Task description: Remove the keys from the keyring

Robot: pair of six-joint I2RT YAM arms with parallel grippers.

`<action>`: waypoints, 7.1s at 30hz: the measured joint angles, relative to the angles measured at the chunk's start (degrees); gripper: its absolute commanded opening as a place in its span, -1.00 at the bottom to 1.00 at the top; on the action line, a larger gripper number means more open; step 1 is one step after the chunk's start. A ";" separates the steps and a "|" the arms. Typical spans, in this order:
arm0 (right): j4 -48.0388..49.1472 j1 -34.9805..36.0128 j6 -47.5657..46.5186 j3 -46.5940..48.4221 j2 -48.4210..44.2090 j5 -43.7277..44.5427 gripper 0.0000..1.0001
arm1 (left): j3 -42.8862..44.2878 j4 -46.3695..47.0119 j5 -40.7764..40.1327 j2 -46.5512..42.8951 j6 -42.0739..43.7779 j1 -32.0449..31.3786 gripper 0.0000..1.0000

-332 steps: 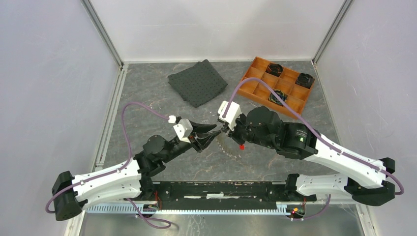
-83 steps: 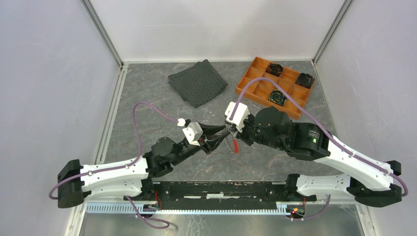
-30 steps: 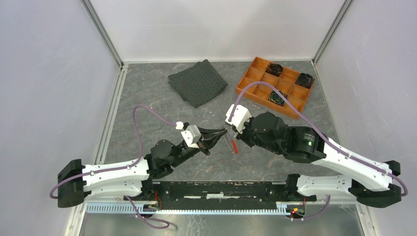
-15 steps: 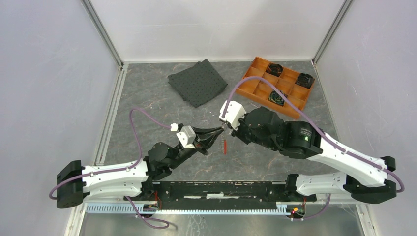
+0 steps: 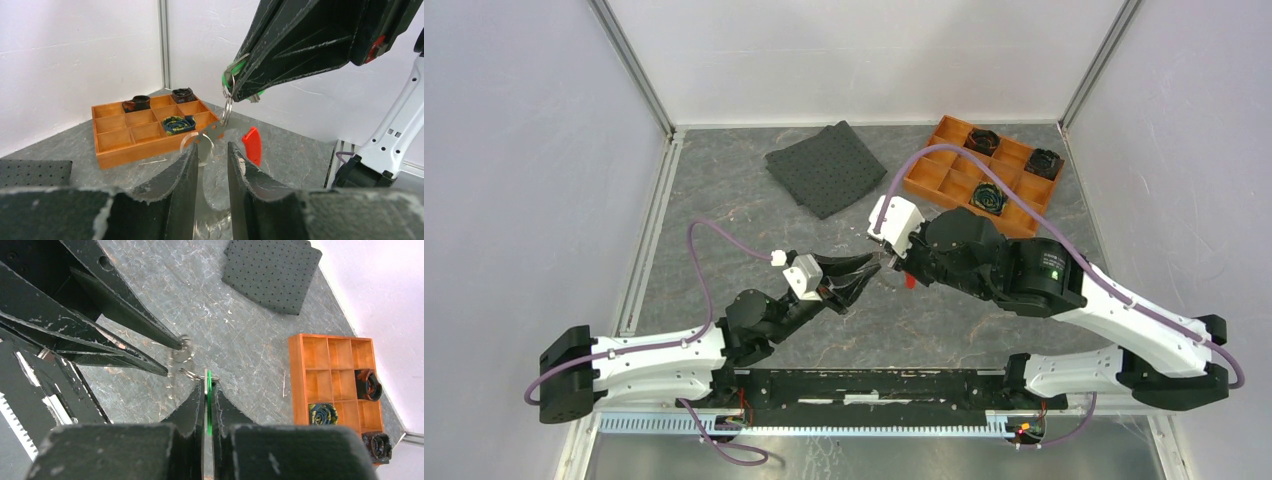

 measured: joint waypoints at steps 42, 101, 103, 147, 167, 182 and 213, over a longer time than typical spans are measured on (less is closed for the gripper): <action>-0.50 2.19 0.48 -1.20 0.52 3.82 -0.99 | 4.24 -2.05 1.42 1.05 0.15 -0.02 -0.96; 14.19 -14.25 7.41 -33.16 -4.98 1.95 -1.00 | -0.52 -5.14 -16.96 0.72 -9.09 0.13 -0.96; 19.08 -19.74 9.46 -38.71 -4.90 -2.47 -1.00 | -0.52 -8.22 -19.08 1.55 -12.07 0.68 -0.96; 55.36 -39.91 16.96 -61.05 6.16 -17.64 -0.28 | 3.41 -31.52 -4.48 8.44 -33.40 18.16 -0.96; 46.90 -39.95 16.31 -56.89 -11.34 -17.51 0.96 | 3.30 -34.12 -5.07 9.14 -33.40 22.29 -0.96; 43.25 -40.00 16.28 -56.17 -15.21 -17.25 0.96 | -0.35 -36.39 -7.61 11.76 -36.83 24.76 -0.89; 36.59 -40.00 16.33 -48.43 -18.58 -14.67 0.96 | 12.59 -48.28 -3.82 6.10 -32.96 30.40 0.99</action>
